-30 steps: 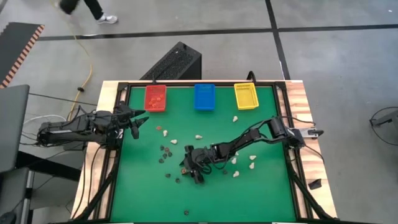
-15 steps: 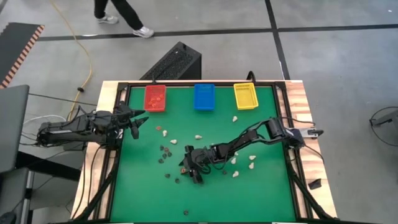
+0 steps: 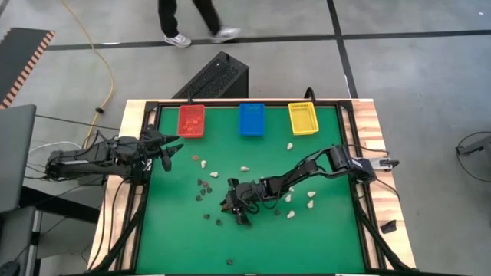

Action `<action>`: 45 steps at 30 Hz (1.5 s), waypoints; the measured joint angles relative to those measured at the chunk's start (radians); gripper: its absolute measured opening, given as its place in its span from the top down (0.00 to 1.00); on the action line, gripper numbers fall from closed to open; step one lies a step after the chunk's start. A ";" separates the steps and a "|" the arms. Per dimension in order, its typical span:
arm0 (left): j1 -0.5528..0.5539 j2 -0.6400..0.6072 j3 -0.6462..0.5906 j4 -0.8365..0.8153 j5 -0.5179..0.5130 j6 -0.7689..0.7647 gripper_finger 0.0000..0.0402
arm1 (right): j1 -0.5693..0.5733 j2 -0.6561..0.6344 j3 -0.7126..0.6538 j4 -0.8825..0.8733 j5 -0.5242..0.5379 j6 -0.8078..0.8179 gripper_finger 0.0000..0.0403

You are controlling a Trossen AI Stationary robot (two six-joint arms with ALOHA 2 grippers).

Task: Sort Halloween decoration
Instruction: Put the orange pumpkin toy into the red bin

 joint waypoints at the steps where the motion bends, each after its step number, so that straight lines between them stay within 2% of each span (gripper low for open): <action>1: 0.000 0.000 0.000 0.000 0.000 0.000 0.58 | 0.000 0.000 0.000 0.000 0.000 0.007 0.70; 11: 0.000 0.000 0.000 0.000 0.000 0.000 0.58 | -0.010 -0.034 -0.004 -0.021 -0.008 0.010 0.70; 21: 0.000 0.000 0.000 0.000 0.001 -0.001 0.58 | -0.077 -0.107 -0.003 -0.015 0.019 -0.058 0.70; 34: 0.000 0.000 0.000 0.000 0.000 -0.001 0.58 | -0.219 -0.106 0.164 -0.018 0.040 -0.154 0.69; 45: 0.000 0.000 0.000 0.000 0.000 0.000 0.58 | -0.364 -0.106 0.239 0.002 0.041 -0.089 0.69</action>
